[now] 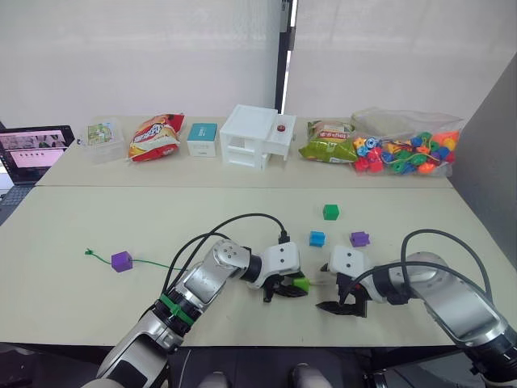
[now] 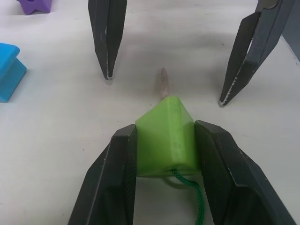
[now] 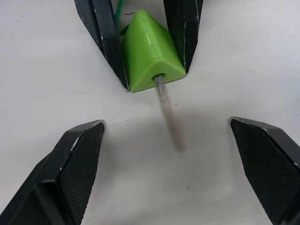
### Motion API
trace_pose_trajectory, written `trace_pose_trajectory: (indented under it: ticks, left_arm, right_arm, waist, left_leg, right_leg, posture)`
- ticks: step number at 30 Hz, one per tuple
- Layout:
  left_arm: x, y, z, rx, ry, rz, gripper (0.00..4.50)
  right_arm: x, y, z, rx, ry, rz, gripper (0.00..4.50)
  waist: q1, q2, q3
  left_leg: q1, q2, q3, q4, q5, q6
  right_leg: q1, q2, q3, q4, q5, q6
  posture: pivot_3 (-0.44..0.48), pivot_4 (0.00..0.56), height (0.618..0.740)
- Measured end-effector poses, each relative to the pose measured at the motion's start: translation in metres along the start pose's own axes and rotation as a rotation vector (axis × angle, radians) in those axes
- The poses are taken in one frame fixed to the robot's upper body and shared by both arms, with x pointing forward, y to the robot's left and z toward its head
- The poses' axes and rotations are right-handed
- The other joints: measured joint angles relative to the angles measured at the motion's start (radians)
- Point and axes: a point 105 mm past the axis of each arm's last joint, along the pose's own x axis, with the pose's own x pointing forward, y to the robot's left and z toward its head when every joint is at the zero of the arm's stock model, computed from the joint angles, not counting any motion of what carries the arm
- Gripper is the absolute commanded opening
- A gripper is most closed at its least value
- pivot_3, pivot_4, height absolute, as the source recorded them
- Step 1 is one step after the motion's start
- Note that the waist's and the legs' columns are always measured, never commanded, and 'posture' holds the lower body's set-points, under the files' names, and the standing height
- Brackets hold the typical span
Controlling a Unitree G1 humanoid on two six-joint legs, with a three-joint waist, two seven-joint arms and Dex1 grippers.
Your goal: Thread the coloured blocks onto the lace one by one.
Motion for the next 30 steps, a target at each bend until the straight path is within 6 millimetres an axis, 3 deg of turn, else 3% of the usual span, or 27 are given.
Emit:
trace_pose_trajectory:
  ticks: [4,8,14,18,26,30]
  left_arm:
    - [0.0,0.0,0.0,0.002,0.0,-0.003,1.35]
    - [-0.001,0.0,0.0,0.004,0.0,-0.006,1.35]
    - [-0.002,0.0,0.0,0.012,-0.001,-0.006,1.35]
    - [-0.002,-0.001,-0.001,0.012,0.002,-0.01,1.35]
    - [-0.02,-0.003,-0.009,-0.002,0.024,-0.002,1.35]
    - [-0.058,-0.009,-0.028,-0.038,0.067,0.018,1.35]
  right_arm:
    - [0.002,-0.001,0.001,-0.001,-0.008,-0.006,4.5]
    - [0.005,-0.001,0.003,-0.011,-0.019,0.003,3.36]
    - [0.009,0.001,0.005,-0.045,-0.029,0.022,1.21]
    - [0.008,0.0,0.003,-0.055,-0.024,0.027,0.0]
    - [0.005,-0.004,0.0,-0.101,-0.001,0.044,0.0]
    - [0.002,-0.008,0.0,-0.111,0.017,0.032,0.0]
  waist:
    - [-0.001,0.0,0.0]
    - [-0.002,0.0,0.0]
    - [-0.001,0.0,0.0]
    - [-0.001,0.0,0.0]
    - [-0.006,0.0,0.0]
    - [-0.023,0.0,0.0]
  left_leg:
    - [0.0,0.0,0.0,0.0,0.0,0.0]
    - [0.001,0.0,0.0,0.0,0.0,0.0]
    - [0.002,0.0,0.0,0.0,0.0,0.0]
    - [0.003,0.0,0.0,0.0,0.0,0.0]
    - [0.004,0.0,0.0,-0.001,0.0,0.0]
    - [0.005,0.002,0.0,-0.002,0.0,0.0]
  right_leg:
    - [0.0,0.0,0.0,0.0,0.0,0.0]
    - [0.001,0.0,0.0,0.0,0.0,0.0]
    - [0.002,0.0,0.0,0.0,0.0,0.0]
    - [0.003,0.0,0.0,0.0,0.0,0.0]
    - [0.004,0.0,0.0,0.0,0.0,0.0]
    - [0.003,0.001,0.0,0.0,0.0,0.0]
  posture:
    - [0.0,0.15,0.74]
    - [0.0,0.15,0.74]
    - [0.0,0.15,0.74]
    - [0.0,0.15,0.74]
    - [0.0,0.15,0.74]
    - [0.0,0.15,0.74]
